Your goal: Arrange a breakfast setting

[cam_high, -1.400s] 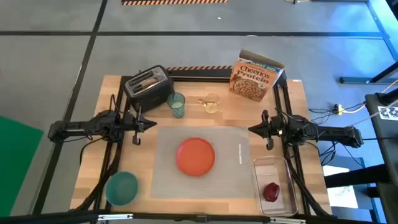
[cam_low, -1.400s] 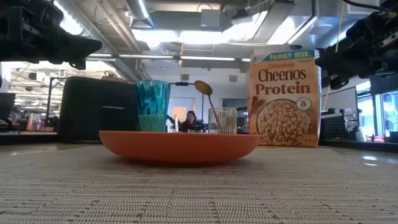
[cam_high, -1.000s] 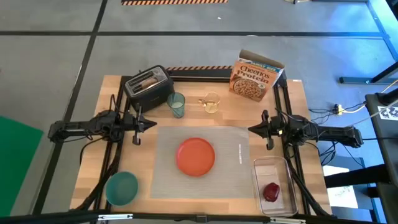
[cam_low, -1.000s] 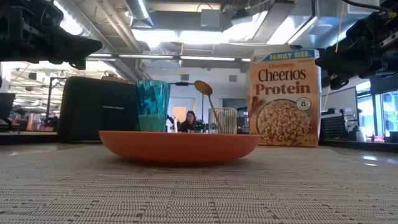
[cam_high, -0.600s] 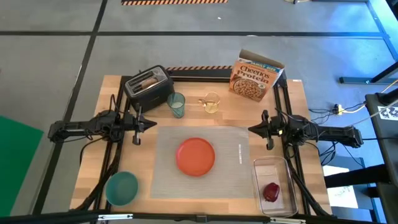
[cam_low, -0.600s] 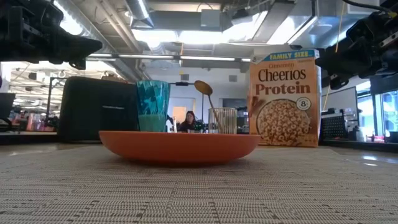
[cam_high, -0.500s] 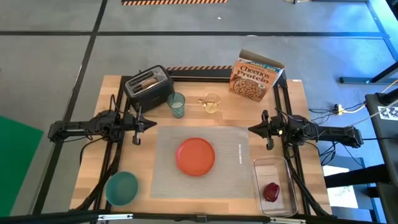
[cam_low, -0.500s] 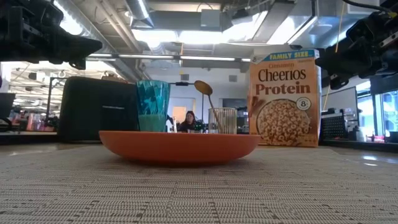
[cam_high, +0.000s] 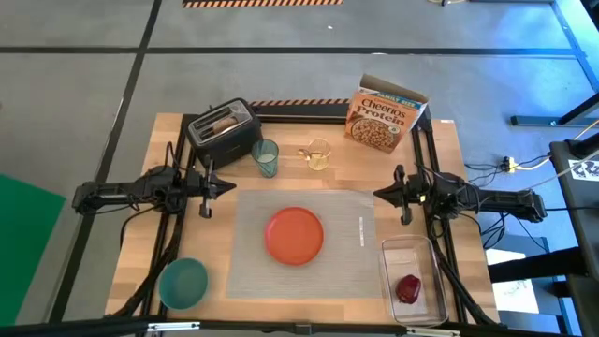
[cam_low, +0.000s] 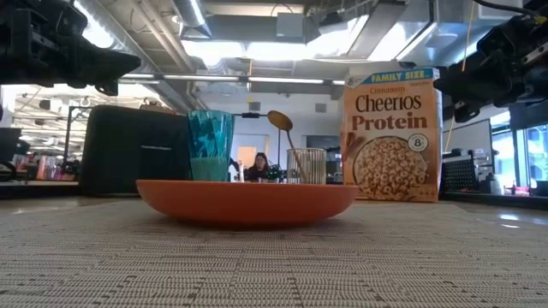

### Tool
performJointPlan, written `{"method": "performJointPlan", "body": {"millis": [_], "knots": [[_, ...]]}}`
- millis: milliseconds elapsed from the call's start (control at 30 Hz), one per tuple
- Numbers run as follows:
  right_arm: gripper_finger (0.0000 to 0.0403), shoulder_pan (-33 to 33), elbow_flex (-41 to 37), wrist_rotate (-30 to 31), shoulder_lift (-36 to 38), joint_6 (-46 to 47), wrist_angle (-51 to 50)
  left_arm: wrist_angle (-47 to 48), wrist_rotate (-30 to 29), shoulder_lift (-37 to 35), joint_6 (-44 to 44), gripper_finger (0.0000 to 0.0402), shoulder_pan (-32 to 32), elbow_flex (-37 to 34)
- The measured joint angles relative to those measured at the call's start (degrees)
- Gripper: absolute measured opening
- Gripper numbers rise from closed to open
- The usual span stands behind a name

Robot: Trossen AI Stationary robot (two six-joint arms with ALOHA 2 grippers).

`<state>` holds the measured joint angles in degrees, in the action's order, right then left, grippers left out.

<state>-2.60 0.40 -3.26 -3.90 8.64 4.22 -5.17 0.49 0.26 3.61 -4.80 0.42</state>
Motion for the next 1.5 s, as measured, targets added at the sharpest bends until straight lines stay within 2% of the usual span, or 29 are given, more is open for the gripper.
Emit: {"method": "performJointPlan", "body": {"millis": [133,267,367,533,800,933,1067,1200,1267,1367,1500], "knots": [[0.0001,0.0,0.0,6.5,0.0,2.2,7.1,0.0,0.0,0.0,0.0,0.0000,0.0,0.0],[0.0001,0.0,0.0,13.5,0.0,13.8,15.6,0.0,0.0,0.0,0.0,0.0000,0.0,0.0],[0.0001,0.0,0.0,19.6,-0.1,23.2,14.6,0.0,0.0,0.0,0.0,0.0000,0.0,0.0],[0.0001,-0.1,0.0,27.5,-0.1,32.1,15.6,0.0,0.0,0.0,0.0,0.0000,0.0,0.0],[0.0001,-0.1,0.0,36.7,-0.1,34.9,15.9,-2.7,0.1,0.0,-0.3,0.0000,0.0,0.0],[0.0001,-0.1,0.0,33.4,-0.1,34.8,18.3,-8.7,1.3,0.0,-9.0,0.0000,0.0,0.0],[0.0009,-0.1,0.6,30.8,-0.9,33.8,21.7,-14.9,-0.8,0.0,-9.5,0.0000,-0.1,0.0],[0.0041,-0.1,6.1,29.4,-3.4,26.9,20.9,-24.3,-0.5,0.0,-13.8,0.0000,-0.1,0.0],[0.0065,-0.1,9.6,29.3,-5.9,21.6,20.0,-27.9,-4.2,0.0,-15.6,0.0000,-0.1,0.3],[0.0107,-0.1,16.0,31.2,-10.9,11.6,18.8,-25.9,-11.3,0.6,-17.4,0.0000,-0.1,3.5],[0.0166,-0.1,26.9,38.8,-17.7,0.2,10.0,-14.0,-13.7,5.4,-17.0,0.0000,-0.1,11.2]]}}
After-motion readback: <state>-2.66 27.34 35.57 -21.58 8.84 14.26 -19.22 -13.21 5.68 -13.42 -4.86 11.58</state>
